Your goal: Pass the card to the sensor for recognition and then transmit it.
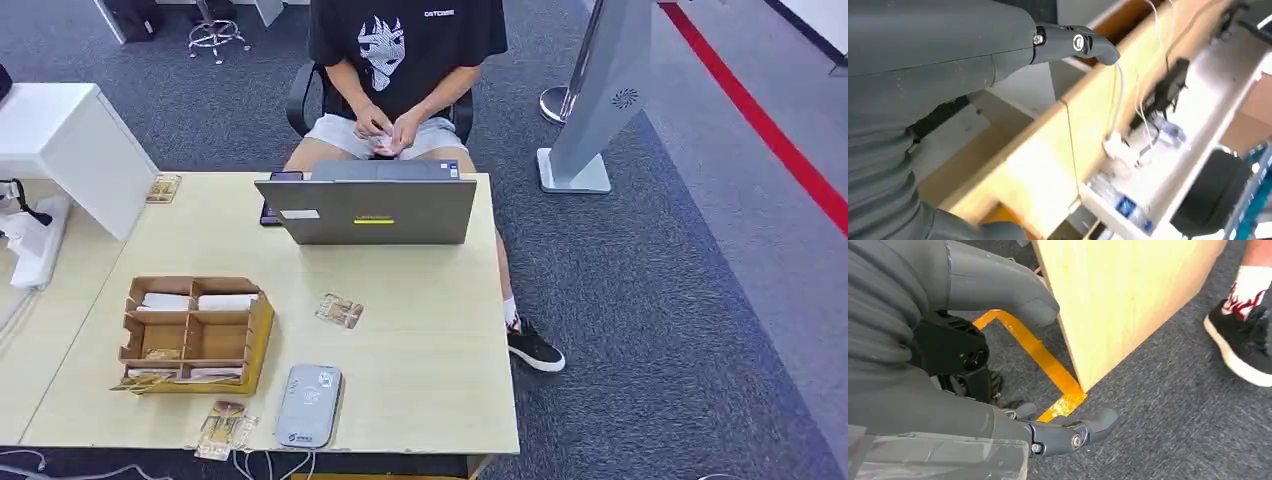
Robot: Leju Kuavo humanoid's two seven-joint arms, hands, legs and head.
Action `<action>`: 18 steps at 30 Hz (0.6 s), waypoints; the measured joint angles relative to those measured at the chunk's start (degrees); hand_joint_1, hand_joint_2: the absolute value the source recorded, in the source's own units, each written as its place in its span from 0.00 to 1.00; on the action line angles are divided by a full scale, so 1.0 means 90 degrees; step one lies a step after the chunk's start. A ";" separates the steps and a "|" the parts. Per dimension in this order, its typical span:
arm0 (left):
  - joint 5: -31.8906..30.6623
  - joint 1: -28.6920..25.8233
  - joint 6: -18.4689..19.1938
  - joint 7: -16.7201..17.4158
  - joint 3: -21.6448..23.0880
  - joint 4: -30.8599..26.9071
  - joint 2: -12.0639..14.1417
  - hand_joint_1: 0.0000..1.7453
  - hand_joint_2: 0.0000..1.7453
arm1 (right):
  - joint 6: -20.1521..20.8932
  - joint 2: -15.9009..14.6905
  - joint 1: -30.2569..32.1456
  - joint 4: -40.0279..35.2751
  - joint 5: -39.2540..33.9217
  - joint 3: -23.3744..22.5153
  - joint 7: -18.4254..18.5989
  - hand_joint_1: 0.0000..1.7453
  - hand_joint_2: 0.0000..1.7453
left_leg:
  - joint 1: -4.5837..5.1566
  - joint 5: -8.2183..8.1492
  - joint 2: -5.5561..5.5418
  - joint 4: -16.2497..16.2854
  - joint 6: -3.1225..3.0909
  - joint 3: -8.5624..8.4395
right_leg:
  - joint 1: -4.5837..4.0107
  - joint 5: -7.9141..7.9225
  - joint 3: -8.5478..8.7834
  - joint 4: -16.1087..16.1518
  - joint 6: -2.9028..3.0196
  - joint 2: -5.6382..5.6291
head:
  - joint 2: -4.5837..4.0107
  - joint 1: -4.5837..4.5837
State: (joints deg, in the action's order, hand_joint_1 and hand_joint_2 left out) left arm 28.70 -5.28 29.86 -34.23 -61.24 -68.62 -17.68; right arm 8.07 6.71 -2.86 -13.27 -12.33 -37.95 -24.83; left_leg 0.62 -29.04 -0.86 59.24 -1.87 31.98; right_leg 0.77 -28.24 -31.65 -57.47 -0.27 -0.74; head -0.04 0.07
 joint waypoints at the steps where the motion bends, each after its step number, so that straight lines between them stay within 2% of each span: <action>1: -0.0095 -0.0068 0.0010 -0.0122 0.0107 -0.0180 -0.0041 0.00 1.00 | 0.0010 0.0002 -0.0010 0.0000 0.0024 -0.0044 -0.0017 0.00 1.00 | -0.0001 0.0000 0.0003 0.0000 0.0000 -0.0001 | -0.0001 0.0000 0.0000 0.0000 0.0000 -0.0002 | 0.0000 -0.0002; 3: -0.0357 -0.0177 0.0002 -0.0430 0.0308 -0.0617 -0.0075 0.00 1.00 | 0.0046 0.0019 -0.0009 -0.0007 0.0034 -0.0104 -0.0063 0.00 1.00 | -0.0011 0.0001 0.0008 0.0000 0.0002 0.0002 | -0.0004 0.0002 -0.0001 0.0000 0.0002 -0.0006 | 0.0000 -0.0010; 6: -0.1078 -0.0581 -0.0372 -0.0643 0.0892 -0.2102 -0.0121 0.00 1.00 | 0.0269 0.0034 0.0001 -0.0015 0.0032 -0.0274 -0.0078 0.00 1.00 | -0.0008 0.0001 0.0015 0.0001 0.0001 -0.0003 | -0.0005 0.0002 -0.0006 0.0000 0.0002 -0.0012 | 0.0000 0.0002; 10: -0.2789 -0.0820 -0.1380 -0.0668 0.1924 -0.4115 -0.0150 0.00 1.00 | 0.0520 0.0046 -0.0020 -0.0024 0.0066 -0.0486 -0.0112 0.00 1.00 | -0.0006 0.0003 -0.0006 0.0001 -0.0001 0.0000 | -0.0004 0.0003 0.0002 0.0000 0.0002 0.0009 | 0.0000 -0.0012; 12: -0.3428 -0.0841 -0.1771 -0.0672 0.2356 -0.4824 -0.0148 0.00 1.00 | 0.0590 0.0051 -0.0011 -0.0024 0.0143 -0.0554 -0.0107 0.00 1.00 | -0.0005 0.0003 0.0001 0.0002 -0.0001 -0.0004 | -0.0004 0.0005 0.0003 0.0000 0.0003 0.0003 | 0.0000 -0.0005; 14: -0.4719 -0.0768 -0.2505 -0.0672 0.2847 -0.5365 -0.0058 0.00 1.00 | 0.0697 0.0051 -0.0010 -0.0024 0.0301 -0.0597 -0.0056 0.00 1.00 | 0.0001 0.0005 0.0002 0.0003 -0.0004 -0.0010 | -0.0001 0.0005 -0.0006 0.0001 0.0002 0.0005 | 0.0000 -0.0010; 15: -0.5258 -0.0633 -0.2726 -0.0575 0.3058 -0.5408 0.0036 0.00 1.00 | 0.0738 0.0051 -0.0017 -0.0024 0.0379 -0.0600 -0.0046 0.00 1.00 | 0.0003 0.0006 -0.0003 0.0004 -0.0005 -0.0011 | 0.0001 0.0005 -0.0004 0.0001 0.0002 0.0010 | 0.0000 -0.0007; 16: -0.6006 -0.0437 -0.2873 -0.0305 0.3291 -0.5408 0.0121 0.00 1.00 | 0.0779 0.0051 -0.0032 -0.0024 0.0473 -0.0600 -0.0003 0.00 1.00 | 0.0001 0.0010 -0.0013 0.0003 -0.0007 -0.0008 | -0.0001 0.0005 -0.0004 0.0001 0.0002 0.0019 | 0.0000 -0.0007; 17: -0.6686 -0.0198 -0.2956 0.0031 0.3495 -0.5408 0.0207 0.00 1.00 | 0.0804 0.0051 -0.0058 -0.0024 0.0549 -0.0600 0.0029 0.00 1.00 | 0.0000 0.0016 -0.0018 0.0003 -0.0004 -0.0008 | -0.0001 0.0006 -0.0003 0.0001 0.0002 0.0025 | 0.0000 -0.0024; 18: -0.7441 0.0105 -0.3042 0.0531 0.3740 -0.5360 0.0341 0.00 1.00 | 0.0819 0.0051 -0.0098 -0.0024 0.0645 -0.0600 0.0068 0.00 1.00 | 0.0001 0.0020 -0.0018 0.0004 0.0001 -0.0009 | 0.0000 0.0010 -0.0010 0.0001 0.0005 0.0026 | 0.0000 -0.0020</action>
State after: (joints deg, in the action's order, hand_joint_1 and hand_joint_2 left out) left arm -38.27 -4.34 2.48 -29.45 -27.58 -116.85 -14.61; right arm 15.43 7.17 -3.74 -13.49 -6.52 -43.34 -24.22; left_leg 0.63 -28.85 -1.02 59.28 -1.86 31.90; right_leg 0.77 -28.15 -31.74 -57.46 -0.23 -0.51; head -0.04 -0.11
